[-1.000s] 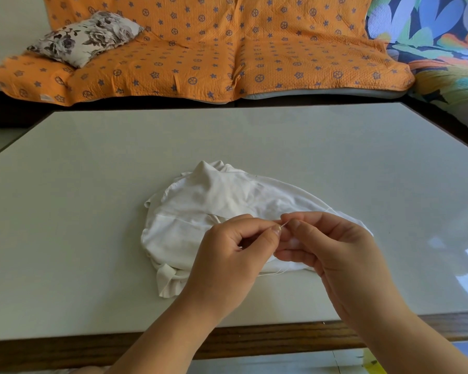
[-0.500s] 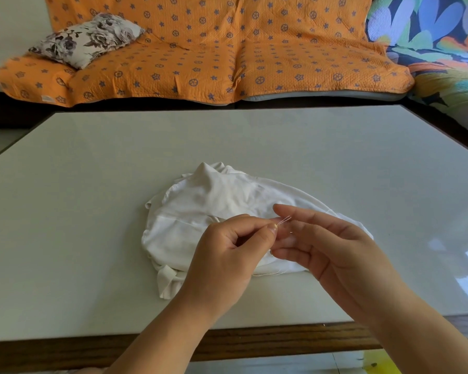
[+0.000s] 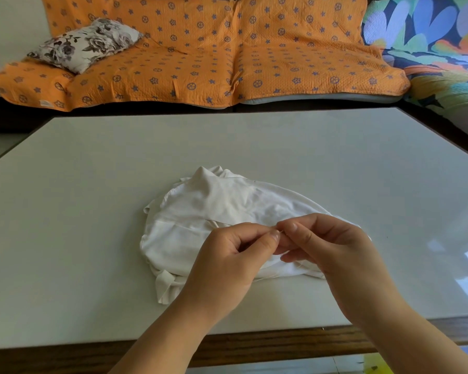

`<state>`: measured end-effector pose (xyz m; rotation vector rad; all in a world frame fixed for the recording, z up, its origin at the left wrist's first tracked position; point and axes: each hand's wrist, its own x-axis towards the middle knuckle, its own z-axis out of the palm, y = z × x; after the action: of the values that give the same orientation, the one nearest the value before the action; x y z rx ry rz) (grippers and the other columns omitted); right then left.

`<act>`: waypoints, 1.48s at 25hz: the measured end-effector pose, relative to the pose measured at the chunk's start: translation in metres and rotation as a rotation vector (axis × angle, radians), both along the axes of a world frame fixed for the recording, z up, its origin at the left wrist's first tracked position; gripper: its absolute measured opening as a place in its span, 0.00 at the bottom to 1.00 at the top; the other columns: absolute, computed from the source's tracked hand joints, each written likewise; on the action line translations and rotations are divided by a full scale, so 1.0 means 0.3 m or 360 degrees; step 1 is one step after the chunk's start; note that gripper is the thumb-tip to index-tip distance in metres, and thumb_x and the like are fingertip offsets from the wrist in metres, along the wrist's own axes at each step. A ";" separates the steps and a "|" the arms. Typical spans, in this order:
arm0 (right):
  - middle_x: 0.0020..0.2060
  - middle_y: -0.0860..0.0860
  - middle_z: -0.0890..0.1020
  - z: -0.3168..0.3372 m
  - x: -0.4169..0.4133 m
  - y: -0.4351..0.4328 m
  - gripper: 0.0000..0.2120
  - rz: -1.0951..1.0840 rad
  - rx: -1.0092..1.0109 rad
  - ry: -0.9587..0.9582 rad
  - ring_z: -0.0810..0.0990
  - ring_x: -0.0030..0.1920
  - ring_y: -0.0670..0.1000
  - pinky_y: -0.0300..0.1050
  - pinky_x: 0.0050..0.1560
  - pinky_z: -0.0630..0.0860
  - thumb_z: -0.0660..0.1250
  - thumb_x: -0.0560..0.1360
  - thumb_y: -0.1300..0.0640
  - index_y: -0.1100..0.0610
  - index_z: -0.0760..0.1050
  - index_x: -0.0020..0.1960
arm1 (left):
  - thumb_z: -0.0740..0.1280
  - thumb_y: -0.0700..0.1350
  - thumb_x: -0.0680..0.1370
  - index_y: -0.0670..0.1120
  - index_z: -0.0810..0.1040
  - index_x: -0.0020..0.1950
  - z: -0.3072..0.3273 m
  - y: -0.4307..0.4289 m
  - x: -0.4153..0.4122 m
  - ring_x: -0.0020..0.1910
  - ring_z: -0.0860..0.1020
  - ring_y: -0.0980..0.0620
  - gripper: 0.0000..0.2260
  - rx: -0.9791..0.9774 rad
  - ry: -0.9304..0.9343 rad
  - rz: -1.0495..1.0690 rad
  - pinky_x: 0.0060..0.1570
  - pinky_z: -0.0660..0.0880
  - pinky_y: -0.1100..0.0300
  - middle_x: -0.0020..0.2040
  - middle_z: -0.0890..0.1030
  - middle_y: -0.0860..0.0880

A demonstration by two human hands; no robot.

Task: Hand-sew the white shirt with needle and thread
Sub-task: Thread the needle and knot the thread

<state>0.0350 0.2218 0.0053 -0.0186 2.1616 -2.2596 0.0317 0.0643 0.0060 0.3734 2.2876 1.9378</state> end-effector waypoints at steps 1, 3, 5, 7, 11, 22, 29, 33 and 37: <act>0.36 0.55 0.86 0.001 0.001 -0.001 0.07 -0.0022 0.0079 0.0041 0.85 0.39 0.52 0.41 0.41 0.81 0.68 0.73 0.58 0.60 0.84 0.41 | 0.63 0.42 0.80 0.49 0.84 0.44 0.000 0.001 -0.001 0.23 0.72 0.66 0.10 0.0007 -0.0020 0.0012 0.28 0.65 0.76 0.20 0.71 0.63; 0.35 0.53 0.86 0.001 0.002 -0.004 0.07 -0.0053 0.0196 0.0107 0.84 0.37 0.50 0.40 0.41 0.81 0.68 0.74 0.60 0.60 0.83 0.41 | 0.63 0.42 0.80 0.49 0.84 0.44 -0.001 0.002 -0.008 0.23 0.72 0.66 0.10 0.0061 -0.0092 0.0032 0.26 0.65 0.75 0.21 0.72 0.63; 0.34 0.51 0.85 0.003 0.003 -0.007 0.07 -0.0071 0.0248 0.0145 0.84 0.36 0.48 0.38 0.40 0.79 0.68 0.74 0.59 0.59 0.83 0.41 | 0.64 0.43 0.80 0.49 0.85 0.44 -0.005 0.004 -0.012 0.23 0.72 0.65 0.10 0.0111 -0.0176 0.0049 0.26 0.65 0.74 0.22 0.72 0.62; 0.33 0.50 0.85 0.005 0.002 -0.010 0.08 -0.0080 0.0297 0.0188 0.83 0.35 0.47 0.36 0.39 0.78 0.68 0.72 0.55 0.59 0.82 0.41 | 0.65 0.44 0.79 0.50 0.86 0.42 -0.015 0.003 -0.017 0.24 0.69 0.61 0.10 0.0156 -0.0247 0.0069 0.26 0.63 0.73 0.24 0.71 0.60; 0.31 0.49 0.84 0.004 0.007 -0.014 0.10 -0.0132 0.0359 0.0241 0.82 0.32 0.43 0.32 0.36 0.75 0.68 0.69 0.51 0.59 0.81 0.39 | 0.68 0.45 0.74 0.46 0.85 0.37 -0.016 -0.003 -0.023 0.27 0.60 0.57 0.08 0.0564 -0.0623 0.0057 0.23 0.57 0.67 0.29 0.64 0.51; 0.33 0.43 0.81 -0.034 0.014 -0.027 0.07 -0.0264 0.0771 0.0625 0.82 0.35 0.42 0.33 0.35 0.76 0.67 0.72 0.51 0.51 0.79 0.38 | 0.71 0.48 0.68 0.46 0.87 0.47 -0.029 0.011 -0.023 0.26 0.60 0.58 0.12 0.0909 -0.0844 0.0106 0.21 0.57 0.68 0.30 0.68 0.52; 0.30 0.44 0.82 -0.013 0.029 -0.017 0.07 -0.0205 0.0724 0.0435 0.82 0.33 0.42 0.32 0.34 0.75 0.70 0.73 0.54 0.51 0.79 0.36 | 0.68 0.44 0.78 0.57 0.86 0.50 -0.054 -0.005 -0.020 0.31 0.74 0.58 0.09 0.0026 0.0042 0.0147 0.34 0.70 0.70 0.32 0.77 0.56; 0.29 0.46 0.83 -0.004 0.036 -0.010 0.08 -0.0183 0.0694 0.0271 0.82 0.33 0.45 0.39 0.35 0.78 0.70 0.73 0.53 0.51 0.80 0.36 | 0.70 0.43 0.77 0.55 0.86 0.52 -0.068 -0.004 -0.022 0.32 0.72 0.56 0.09 -0.0265 0.0420 0.0152 0.34 0.68 0.70 0.34 0.75 0.58; 0.29 0.46 0.83 0.003 0.038 -0.010 0.08 -0.0197 0.0729 0.0214 0.82 0.33 0.43 0.39 0.36 0.79 0.70 0.73 0.53 0.53 0.80 0.36 | 0.72 0.44 0.76 0.52 0.86 0.51 -0.073 0.000 -0.022 0.32 0.71 0.60 0.06 -0.0445 0.0743 0.0208 0.33 0.65 0.75 0.33 0.73 0.63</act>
<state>0.0462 0.2189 0.0061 -0.0325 2.7695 -1.8044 0.0250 0.0642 -0.0160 0.7228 2.8927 1.6819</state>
